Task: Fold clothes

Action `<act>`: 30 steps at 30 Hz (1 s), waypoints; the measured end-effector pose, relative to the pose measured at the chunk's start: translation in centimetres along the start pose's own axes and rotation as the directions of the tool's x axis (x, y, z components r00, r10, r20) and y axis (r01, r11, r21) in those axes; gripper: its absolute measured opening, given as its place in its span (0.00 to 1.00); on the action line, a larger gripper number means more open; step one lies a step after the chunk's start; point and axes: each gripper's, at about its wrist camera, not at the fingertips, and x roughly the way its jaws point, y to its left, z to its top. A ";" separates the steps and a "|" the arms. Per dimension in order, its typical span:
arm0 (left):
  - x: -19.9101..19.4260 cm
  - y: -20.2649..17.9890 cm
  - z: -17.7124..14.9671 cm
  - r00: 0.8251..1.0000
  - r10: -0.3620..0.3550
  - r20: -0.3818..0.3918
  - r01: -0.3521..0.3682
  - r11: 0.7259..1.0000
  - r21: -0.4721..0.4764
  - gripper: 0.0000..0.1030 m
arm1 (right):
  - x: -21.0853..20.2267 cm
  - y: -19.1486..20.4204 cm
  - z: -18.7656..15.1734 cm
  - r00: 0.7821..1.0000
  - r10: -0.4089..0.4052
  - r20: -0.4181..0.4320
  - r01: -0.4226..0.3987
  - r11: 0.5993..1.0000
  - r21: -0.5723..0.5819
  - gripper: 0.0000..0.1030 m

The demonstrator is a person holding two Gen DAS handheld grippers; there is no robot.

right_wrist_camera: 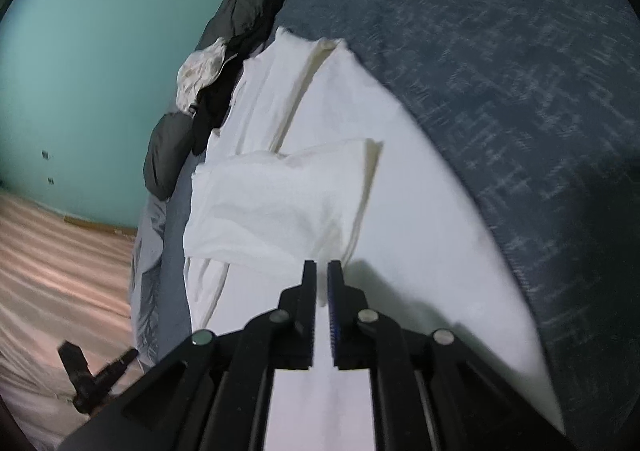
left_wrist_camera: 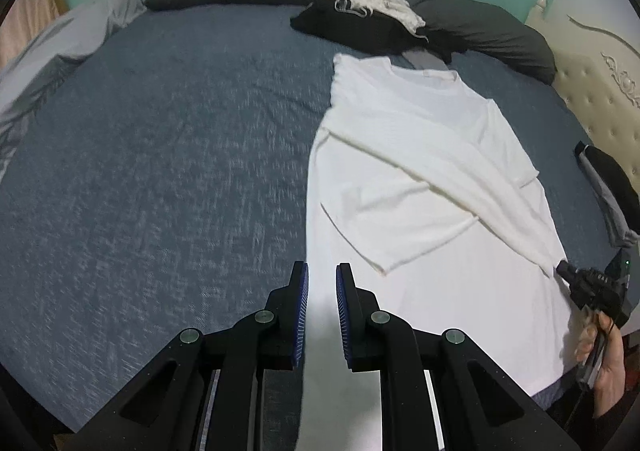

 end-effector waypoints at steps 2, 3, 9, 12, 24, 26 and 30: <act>0.8 -0.2 -0.4 1.000 -0.005 -0.017 0.005 1.000 -0.001 0.15 | -1.0 -0.3 0.6 0.999 0.001 0.038 -0.001 1.000 0.007 0.32; 1.3 -0.3 -0.5 1.000 -0.005 -0.026 0.005 1.000 0.001 0.15 | -1.2 -0.2 1.0 0.999 0.002 0.052 -0.002 1.000 0.002 0.33; 3.6 -1.6 -0.7 0.999 0.002 -0.053 -0.001 0.999 0.035 0.15 | -1.0 1.5 5.1 0.997 -0.020 0.079 0.031 0.990 -0.138 0.34; 4.6 -2.2 -0.3 0.998 -0.006 -0.063 0.008 0.999 0.046 0.15 | 0.2 2.3 6.3 0.997 -0.052 0.054 0.062 0.978 -0.202 0.38; 7.1 -4.2 0.6 0.996 -0.035 -0.080 0.041 0.997 0.069 0.15 | 3.2 2.7 5.8 0.974 -0.225 -0.004 0.208 0.909 -0.361 0.09; 7.2 -4.2 0.6 0.996 -0.037 -0.080 0.042 0.997 0.069 0.15 | 2.9 2.6 5.9 0.976 -0.217 0.004 0.204 0.912 -0.357 0.04; 7.1 -3.8 0.5 0.996 -0.034 -0.079 0.039 0.998 0.056 0.15 | 1.9 3.0 6.1 0.979 -0.195 0.055 0.202 0.913 -0.355 0.02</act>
